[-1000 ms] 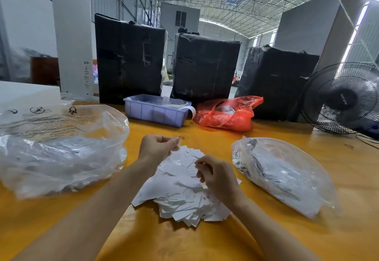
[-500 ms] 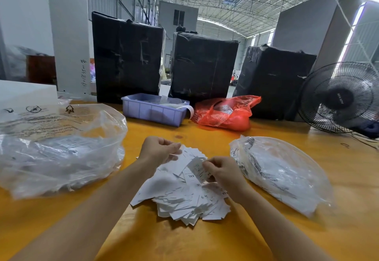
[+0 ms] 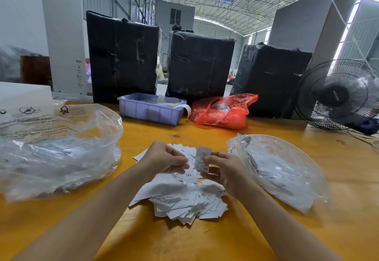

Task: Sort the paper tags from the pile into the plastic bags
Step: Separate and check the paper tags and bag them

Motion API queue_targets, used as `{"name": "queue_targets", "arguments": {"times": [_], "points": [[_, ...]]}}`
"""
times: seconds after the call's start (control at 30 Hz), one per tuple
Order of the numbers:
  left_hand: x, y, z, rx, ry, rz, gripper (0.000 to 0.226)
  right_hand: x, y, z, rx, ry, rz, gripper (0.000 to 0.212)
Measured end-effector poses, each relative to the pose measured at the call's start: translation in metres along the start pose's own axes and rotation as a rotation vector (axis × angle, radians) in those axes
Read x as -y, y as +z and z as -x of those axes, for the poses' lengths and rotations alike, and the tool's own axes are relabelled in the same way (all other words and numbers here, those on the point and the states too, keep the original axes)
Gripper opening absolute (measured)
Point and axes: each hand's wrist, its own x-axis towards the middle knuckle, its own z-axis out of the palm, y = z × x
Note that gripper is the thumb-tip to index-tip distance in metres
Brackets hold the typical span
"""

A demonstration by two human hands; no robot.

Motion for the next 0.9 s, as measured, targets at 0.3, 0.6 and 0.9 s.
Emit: {"name": "queue_targets", "arguments": {"times": [0.3,0.6,0.9], "points": [[-0.001,0.006,0.002,0.067,-0.045,0.020,0.010,0.008,0.003,0.004,-0.011,-0.235,0.012,0.011],[-0.002,0.005,0.002,0.083,-0.048,0.076,0.013,0.000,0.011,0.008,-0.119,-0.482,0.351,0.012],[-0.004,0.005,0.003,0.136,-0.054,0.082,0.019,-0.003,0.012,0.007,-0.143,-0.516,0.378,0.010]]}}
